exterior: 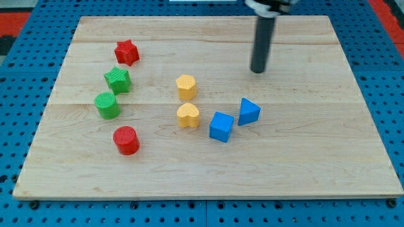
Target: Slide the triangle above the hexagon
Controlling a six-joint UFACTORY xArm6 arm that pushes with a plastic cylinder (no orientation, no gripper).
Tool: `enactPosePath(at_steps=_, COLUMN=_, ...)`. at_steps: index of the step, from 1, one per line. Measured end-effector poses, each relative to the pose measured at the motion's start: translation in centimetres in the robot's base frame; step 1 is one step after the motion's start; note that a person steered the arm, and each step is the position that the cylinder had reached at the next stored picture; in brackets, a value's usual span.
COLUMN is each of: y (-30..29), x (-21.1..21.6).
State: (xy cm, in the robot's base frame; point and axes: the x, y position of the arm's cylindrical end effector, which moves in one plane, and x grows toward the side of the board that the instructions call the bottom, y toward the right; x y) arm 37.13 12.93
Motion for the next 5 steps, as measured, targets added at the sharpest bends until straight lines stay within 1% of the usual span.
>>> enactPosePath(at_steps=1, y=1.4, x=6.3)
enactPosePath(at_steps=2, y=1.4, x=11.4)
enactPosePath(at_steps=3, y=1.2, x=15.1)
enactPosePath(at_steps=4, y=-0.6, x=16.0)
enactPosePath(at_steps=5, y=-0.9, x=13.3)
